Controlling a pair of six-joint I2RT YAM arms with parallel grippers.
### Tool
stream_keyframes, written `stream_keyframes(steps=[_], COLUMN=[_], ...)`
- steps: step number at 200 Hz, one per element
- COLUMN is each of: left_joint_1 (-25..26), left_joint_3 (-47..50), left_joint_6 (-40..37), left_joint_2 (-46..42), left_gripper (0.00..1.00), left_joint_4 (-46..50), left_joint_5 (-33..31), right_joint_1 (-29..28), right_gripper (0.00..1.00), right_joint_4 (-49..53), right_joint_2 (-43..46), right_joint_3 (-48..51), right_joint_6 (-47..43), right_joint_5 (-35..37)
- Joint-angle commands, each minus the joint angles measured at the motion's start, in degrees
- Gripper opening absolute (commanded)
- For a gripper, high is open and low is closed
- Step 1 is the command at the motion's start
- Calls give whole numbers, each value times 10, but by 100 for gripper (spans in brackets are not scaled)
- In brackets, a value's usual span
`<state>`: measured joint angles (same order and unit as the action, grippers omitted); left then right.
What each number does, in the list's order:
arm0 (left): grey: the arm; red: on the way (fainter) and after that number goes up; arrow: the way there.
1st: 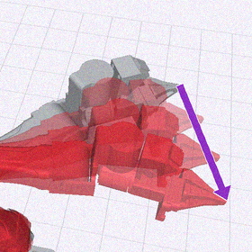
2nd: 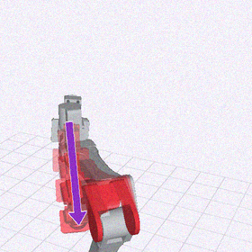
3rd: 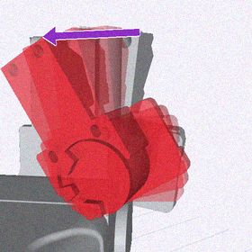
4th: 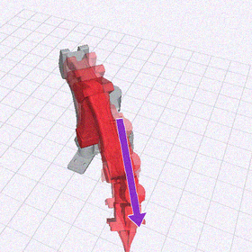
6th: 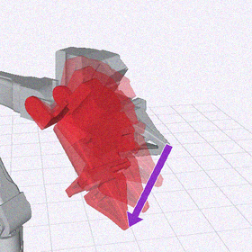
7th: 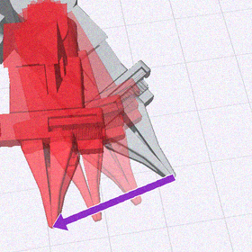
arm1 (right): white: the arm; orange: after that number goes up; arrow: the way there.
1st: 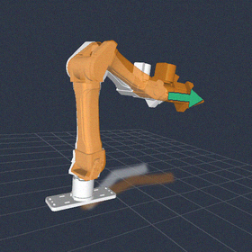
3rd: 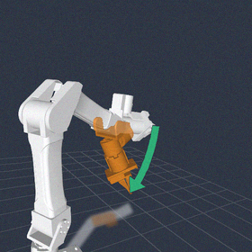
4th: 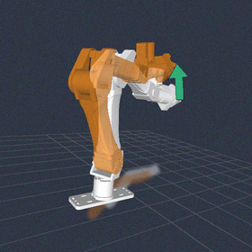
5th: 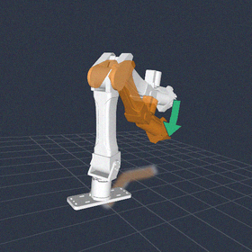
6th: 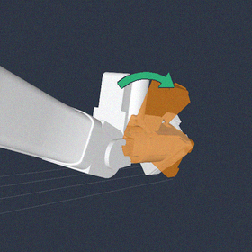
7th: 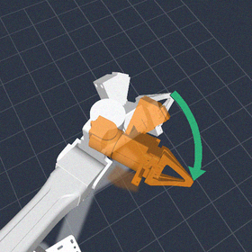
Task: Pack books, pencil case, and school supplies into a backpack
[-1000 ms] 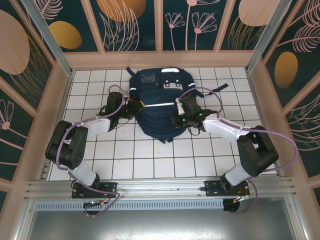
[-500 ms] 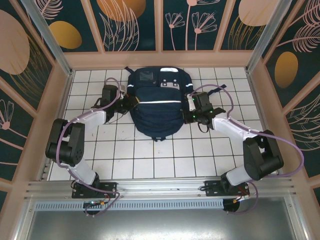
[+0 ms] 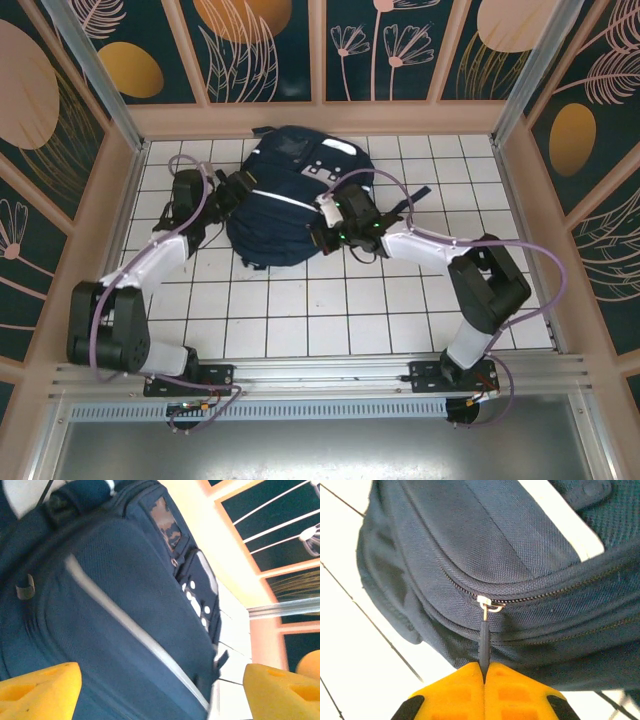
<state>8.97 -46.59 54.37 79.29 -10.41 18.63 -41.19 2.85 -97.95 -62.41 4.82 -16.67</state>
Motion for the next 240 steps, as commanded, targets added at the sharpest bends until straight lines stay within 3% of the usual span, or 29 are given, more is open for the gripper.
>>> stream_keyframes(steps=[1, 22, 69, 91, 101, 150, 240], left_joint_1=[18, 48, 77, 77, 77, 76, 70], left_joint_3=[73, 114, 108, 108, 112, 109, 120], left_joint_6=[102, 146, 176, 180, 184, 167, 133], left_joint_2=[-28, -35, 30, 66, 80, 107, 22], left_gripper=[84, 84, 84, 78, 69, 0, 0], left_joint_4=[-56, -97, -155, -180, -197, -213, -134], left_joint_5=[-10, -32, -49, -58, -60, -70, -87], right_joint_1=[-19, -39, -65, -66, -66, -55, 60], right_gripper=[0, 0, 0, 0, 0, 0, 0], right_joint_4=[-77, -72, -68, -70, -69, -31, -60], right_joint_2=[-27, -54, -67, -66, -65, -66, -23], right_joint_3=[-58, -93, -93, -78, -71, -54, 4], right_joint_6=[-2, -3, 3, 12, 14, -6, -38], right_joint_5=[-55, -64, -71, -59, -48, 25, 57])
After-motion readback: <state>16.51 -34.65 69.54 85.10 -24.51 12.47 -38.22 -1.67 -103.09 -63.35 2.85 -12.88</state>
